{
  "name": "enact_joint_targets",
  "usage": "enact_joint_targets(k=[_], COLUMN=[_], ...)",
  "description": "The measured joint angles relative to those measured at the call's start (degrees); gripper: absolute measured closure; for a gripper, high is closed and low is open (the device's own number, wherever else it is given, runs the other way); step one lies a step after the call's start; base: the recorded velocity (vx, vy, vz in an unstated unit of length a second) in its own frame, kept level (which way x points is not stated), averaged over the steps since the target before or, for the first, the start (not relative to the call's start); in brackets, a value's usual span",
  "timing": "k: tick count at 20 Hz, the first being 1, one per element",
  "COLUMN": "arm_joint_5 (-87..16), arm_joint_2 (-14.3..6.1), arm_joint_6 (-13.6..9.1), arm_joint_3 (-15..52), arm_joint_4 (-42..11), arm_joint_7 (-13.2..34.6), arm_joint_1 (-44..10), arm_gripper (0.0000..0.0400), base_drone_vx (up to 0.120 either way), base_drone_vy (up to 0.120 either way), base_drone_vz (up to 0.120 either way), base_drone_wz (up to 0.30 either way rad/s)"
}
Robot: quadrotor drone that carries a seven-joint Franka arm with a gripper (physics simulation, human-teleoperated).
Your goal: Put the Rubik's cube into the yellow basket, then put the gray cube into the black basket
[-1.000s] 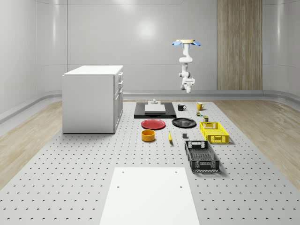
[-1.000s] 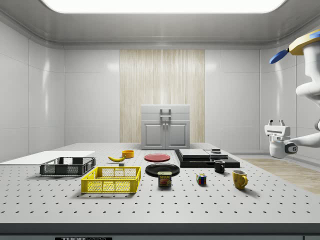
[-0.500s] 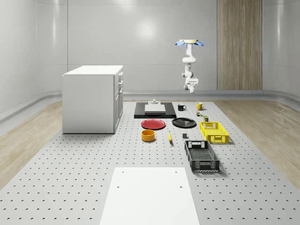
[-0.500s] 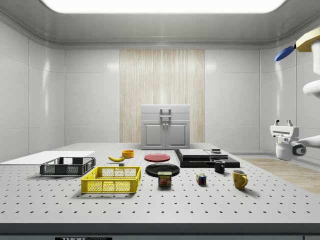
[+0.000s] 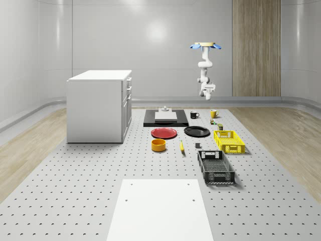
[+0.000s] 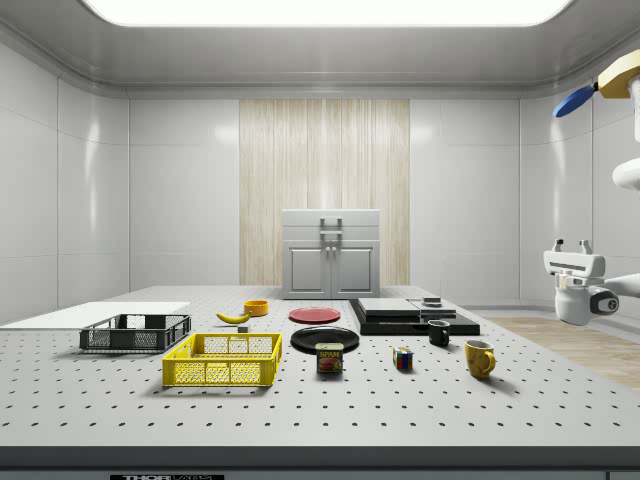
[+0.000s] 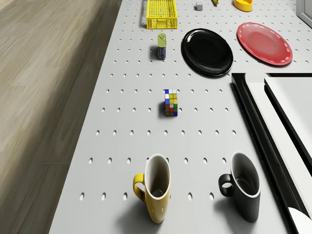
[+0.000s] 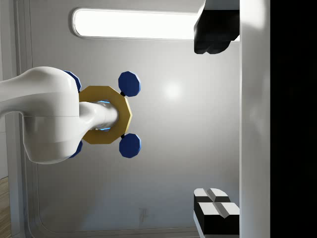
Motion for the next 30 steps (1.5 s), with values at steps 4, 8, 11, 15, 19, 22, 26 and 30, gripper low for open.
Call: enact_joint_targets(k=[4, 8, 11, 15, 19, 22, 26, 30], arm_joint_5=[-1.8, -5.4, -10.1, -21.1, -39.9, -58.6, -83.5, -100.1], arm_joint_2=[-0.1, -0.3, -0.6, -1.2, -3.0, -5.2, -8.5, -11.5], arm_joint_6=[0.2, 0.4, 0.6, 1.2, 2.1, 2.5, 0.2, -5.1], arm_joint_3=[1.3, 3.8, 7.2, 14.8, 27.2, 38.2, 51.0, 59.6], arm_joint_4=[-0.2, -0.6, -1.3, -3.9, -11.4, -21.6, -35.8, -43.8], arm_joint_7=[0.2, 0.7, 1.4, 3.0, 6.5, 11.5, 21.2, 30.7], arm_joint_1=[-0.4, -1.2, -2.2, -4.7, -9.2, -14.5, -24.9, -37.2], arm_gripper=[0.0000, 0.0000, 0.0000, 0.0000, 0.0000, 0.0000, 0.0000, 0.0000], base_drone_vx=[0.120, 0.120, 0.120, 0.120, 0.120, 0.120, 0.120, 0.120], base_drone_vy=[0.000, 0.000, 0.000, 0.000, 0.000, 0.000, 0.000, 0.000], base_drone_vz=[0.000, 0.000, 0.000, 0.000, -0.020, -0.120, -0.120, -0.120], base_drone_wz=[0.000, 0.000, 0.000, 0.000, 0.000, 0.000, 0.000, 0.000])
